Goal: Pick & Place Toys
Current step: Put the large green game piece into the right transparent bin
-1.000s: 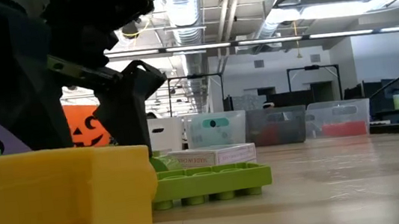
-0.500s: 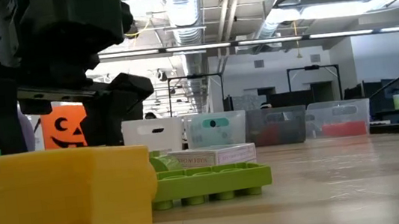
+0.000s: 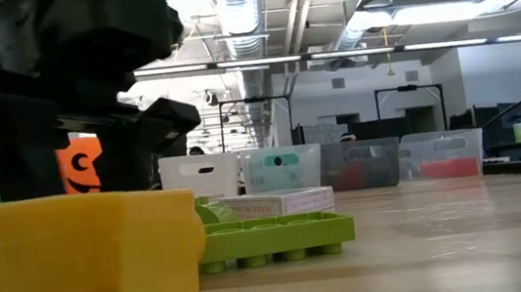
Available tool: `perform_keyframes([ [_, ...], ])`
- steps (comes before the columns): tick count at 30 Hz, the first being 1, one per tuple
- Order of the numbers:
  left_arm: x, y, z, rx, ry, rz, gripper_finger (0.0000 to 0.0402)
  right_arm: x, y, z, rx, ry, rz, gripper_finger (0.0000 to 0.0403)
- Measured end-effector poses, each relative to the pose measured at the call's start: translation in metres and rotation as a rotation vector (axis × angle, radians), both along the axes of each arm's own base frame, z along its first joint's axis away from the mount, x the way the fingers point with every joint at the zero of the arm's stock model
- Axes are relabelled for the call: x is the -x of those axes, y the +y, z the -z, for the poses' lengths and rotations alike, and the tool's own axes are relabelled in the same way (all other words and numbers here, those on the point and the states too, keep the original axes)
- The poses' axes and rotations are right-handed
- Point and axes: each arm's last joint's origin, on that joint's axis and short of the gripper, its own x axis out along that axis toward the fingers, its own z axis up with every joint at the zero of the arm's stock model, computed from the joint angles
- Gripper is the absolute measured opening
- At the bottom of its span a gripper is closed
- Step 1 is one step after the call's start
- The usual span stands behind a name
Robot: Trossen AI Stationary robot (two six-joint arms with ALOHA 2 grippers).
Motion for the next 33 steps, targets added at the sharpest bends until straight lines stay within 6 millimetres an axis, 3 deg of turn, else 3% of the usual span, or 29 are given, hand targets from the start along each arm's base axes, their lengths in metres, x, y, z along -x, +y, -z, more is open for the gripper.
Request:
perform_keyframes([
  [6,-0.007,0.012,-0.014,0.023,-0.067,-0.052,0.0166,-0.001,0.0,-0.001,-0.006,-0.008,0.0,0.0265],
  [10,-0.012,0.025,-0.037,0.035,-0.173,-0.11,0.0174,0.001,-0.001,-0.003,-0.007,-0.013,0.001,0.0265],
  [14,-0.014,0.042,-0.072,0.041,-0.332,-0.201,0.0166,0.005,-0.002,-0.008,0.014,-0.036,0.011,0.0265],
  [21,-0.013,0.082,-0.148,0.261,-0.703,-0.448,0.0168,0.026,-0.009,-0.031,0.094,-0.164,0.067,0.0265],
  [27,0.002,0.107,-0.211,0.491,-1.063,-0.586,0.0166,0.049,-0.017,-0.056,0.23,-0.358,0.173,0.0265],
  [33,0.023,0.115,-0.259,0.743,-1.402,-0.58,0.0167,0.059,-0.018,-0.066,0.375,-0.43,0.212,0.0265],
])
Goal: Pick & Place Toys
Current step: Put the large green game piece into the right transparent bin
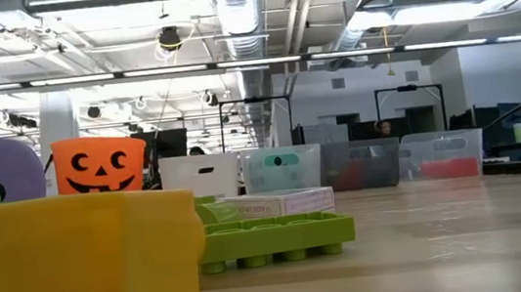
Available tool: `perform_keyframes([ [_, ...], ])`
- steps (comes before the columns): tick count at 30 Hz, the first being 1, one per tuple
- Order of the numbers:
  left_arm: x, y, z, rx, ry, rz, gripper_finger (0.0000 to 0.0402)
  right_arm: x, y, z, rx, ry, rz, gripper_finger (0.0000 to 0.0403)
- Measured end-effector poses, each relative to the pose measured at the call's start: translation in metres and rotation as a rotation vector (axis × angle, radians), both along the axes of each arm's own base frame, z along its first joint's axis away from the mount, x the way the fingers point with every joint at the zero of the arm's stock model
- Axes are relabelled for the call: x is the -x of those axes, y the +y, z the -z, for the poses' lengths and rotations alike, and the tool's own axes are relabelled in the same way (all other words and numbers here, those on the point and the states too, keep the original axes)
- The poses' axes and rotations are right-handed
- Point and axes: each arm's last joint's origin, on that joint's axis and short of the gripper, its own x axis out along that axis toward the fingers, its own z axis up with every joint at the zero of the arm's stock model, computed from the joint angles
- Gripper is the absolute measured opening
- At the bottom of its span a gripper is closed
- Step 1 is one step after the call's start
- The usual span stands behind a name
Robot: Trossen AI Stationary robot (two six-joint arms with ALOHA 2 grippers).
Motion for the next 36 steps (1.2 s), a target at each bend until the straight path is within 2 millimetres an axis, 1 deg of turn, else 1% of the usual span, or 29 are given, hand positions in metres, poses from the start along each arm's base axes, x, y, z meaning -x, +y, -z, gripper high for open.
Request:
perform_keyframes([
  [2,0.005,0.001,-0.009,0.023,-0.093,0.004,0.0167,0.0,0.0,-0.001,0.037,-0.011,0.019,0.0265],
  [5,0.007,0.001,-0.015,0.079,-0.187,0.01,0.0166,-0.005,-0.001,-0.004,0.083,-0.023,0.047,0.0265],
  [8,0.003,0.001,-0.013,0.12,-0.224,0.017,0.0167,-0.011,0.0,-0.009,0.128,-0.021,0.061,0.0265],
  [14,-0.009,-0.001,-0.004,0.195,-0.329,0.034,0.0166,-0.025,-0.005,-0.022,0.209,0.017,0.087,0.0265],
  [18,-0.011,0.0,-0.002,0.258,-0.413,0.026,0.0167,-0.03,-0.009,-0.025,0.227,0.03,0.096,0.0265],
  [21,-0.013,0.0,-0.003,0.276,-0.432,0.029,0.0166,-0.033,-0.012,-0.027,0.218,0.025,0.101,0.0265],
  [26,-0.016,-0.001,-0.019,0.277,-0.46,0.031,0.0168,-0.039,-0.018,-0.028,0.188,0.02,0.082,0.0265],
  [30,-0.026,-0.002,-0.027,0.262,-0.41,0.028,0.0167,-0.045,-0.022,-0.033,0.184,0.009,0.072,0.0265],
  [33,-0.034,-0.004,-0.028,0.254,-0.379,0.029,0.0168,-0.047,-0.023,-0.038,0.208,0.013,0.072,0.0265],
  [36,-0.038,-0.005,-0.031,0.254,-0.395,0.033,0.0168,-0.049,-0.024,-0.042,0.224,0.01,0.073,0.0265],
])
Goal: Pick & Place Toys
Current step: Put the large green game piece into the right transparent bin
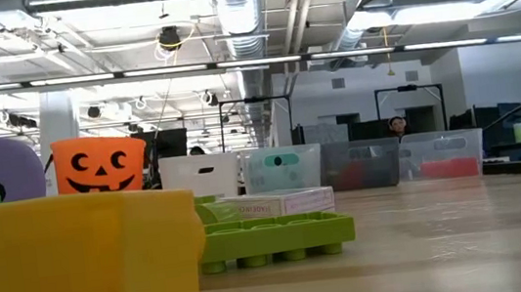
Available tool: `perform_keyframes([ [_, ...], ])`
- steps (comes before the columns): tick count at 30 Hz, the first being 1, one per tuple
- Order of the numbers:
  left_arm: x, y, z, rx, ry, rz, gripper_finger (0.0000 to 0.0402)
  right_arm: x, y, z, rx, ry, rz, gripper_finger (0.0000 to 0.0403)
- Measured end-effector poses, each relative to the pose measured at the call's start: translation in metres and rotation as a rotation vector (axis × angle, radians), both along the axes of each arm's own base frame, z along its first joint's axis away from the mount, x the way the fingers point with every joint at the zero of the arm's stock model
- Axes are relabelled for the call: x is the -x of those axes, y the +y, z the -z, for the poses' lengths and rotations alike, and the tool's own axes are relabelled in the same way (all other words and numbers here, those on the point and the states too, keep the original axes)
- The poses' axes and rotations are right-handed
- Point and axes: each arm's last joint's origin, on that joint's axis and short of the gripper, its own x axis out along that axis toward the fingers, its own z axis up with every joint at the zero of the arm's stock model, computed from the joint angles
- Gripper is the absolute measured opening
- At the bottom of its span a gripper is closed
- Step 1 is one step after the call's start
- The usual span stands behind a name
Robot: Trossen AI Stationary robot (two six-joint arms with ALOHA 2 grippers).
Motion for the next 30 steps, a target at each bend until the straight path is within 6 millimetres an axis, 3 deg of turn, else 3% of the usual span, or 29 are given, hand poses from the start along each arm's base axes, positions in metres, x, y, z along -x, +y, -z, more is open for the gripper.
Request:
perform_keyframes([
  [17,-0.008,-0.001,-0.007,0.009,-0.005,-0.006,0.0168,-0.007,0.0,-0.009,0.014,-0.008,-0.137,0.0265],
  [30,-0.009,-0.002,-0.006,0.025,-0.001,0.01,0.0168,-0.018,-0.014,-0.012,0.021,-0.012,-0.224,0.0265],
])
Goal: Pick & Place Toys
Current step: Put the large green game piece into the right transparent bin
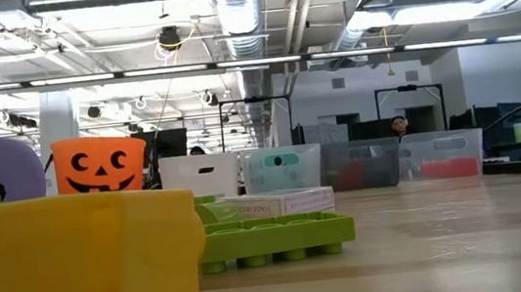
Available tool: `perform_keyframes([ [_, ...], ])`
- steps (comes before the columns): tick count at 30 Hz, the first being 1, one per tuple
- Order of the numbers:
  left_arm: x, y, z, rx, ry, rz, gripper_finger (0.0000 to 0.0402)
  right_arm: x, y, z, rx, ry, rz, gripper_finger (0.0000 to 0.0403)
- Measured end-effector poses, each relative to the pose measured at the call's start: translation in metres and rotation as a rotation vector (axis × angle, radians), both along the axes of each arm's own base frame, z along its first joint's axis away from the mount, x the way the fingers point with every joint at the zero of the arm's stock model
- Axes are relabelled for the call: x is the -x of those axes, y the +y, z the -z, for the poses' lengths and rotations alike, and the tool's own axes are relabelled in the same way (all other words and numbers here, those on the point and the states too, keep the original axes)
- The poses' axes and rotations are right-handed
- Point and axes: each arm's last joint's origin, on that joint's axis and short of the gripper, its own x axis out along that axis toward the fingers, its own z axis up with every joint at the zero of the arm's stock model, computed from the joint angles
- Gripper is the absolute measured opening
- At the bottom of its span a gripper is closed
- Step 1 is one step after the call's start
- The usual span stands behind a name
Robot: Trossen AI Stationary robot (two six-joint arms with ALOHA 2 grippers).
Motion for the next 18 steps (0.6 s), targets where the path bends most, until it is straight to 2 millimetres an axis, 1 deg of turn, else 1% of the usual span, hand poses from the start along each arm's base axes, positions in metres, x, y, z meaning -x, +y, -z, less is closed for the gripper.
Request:
perform_keyframes([
  [18,-0.0001,0.0013,0.0,0.004,0.0,-0.007,0.0168,0.0003,0.0,0.0002,-0.01,-0.006,0.011,0.0265],
])
